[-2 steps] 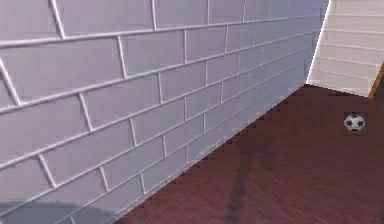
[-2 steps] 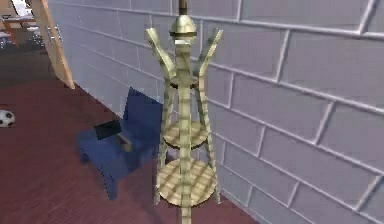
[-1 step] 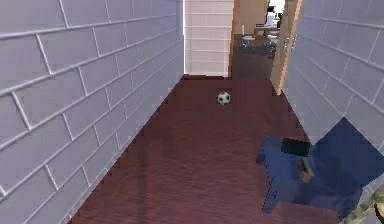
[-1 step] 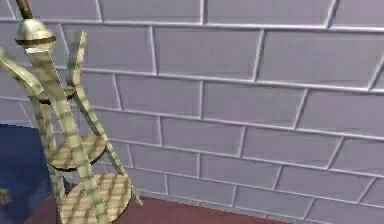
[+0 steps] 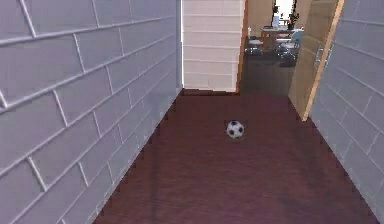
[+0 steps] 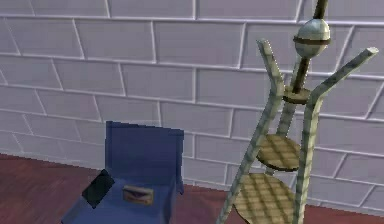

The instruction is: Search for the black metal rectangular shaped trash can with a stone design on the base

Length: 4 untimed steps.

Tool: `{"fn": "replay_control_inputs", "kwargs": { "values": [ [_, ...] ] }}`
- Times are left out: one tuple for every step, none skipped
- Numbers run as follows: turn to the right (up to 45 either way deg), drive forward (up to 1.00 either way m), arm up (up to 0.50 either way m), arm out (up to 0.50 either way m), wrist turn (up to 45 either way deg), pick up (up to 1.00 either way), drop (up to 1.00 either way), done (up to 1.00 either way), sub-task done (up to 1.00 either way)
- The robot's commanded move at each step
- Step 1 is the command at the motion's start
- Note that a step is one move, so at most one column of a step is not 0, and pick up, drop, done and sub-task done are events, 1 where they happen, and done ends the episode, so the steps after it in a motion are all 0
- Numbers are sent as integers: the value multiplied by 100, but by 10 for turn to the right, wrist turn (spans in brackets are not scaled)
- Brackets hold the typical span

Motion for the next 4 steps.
{"fn": "replay_control_inputs", "kwargs": {
  "values": [
    [210, 0, 0, 0, 0, 0, 0, 0, 0],
    [0, 15, 0, 0, 0, 0, 0, 0, 0],
    [-60, 0, 0, 0, 0, 0, 0, 0, 0],
    [0, 80, 0, 0, 0, 0, 0, 0, 0]
  ]
}}
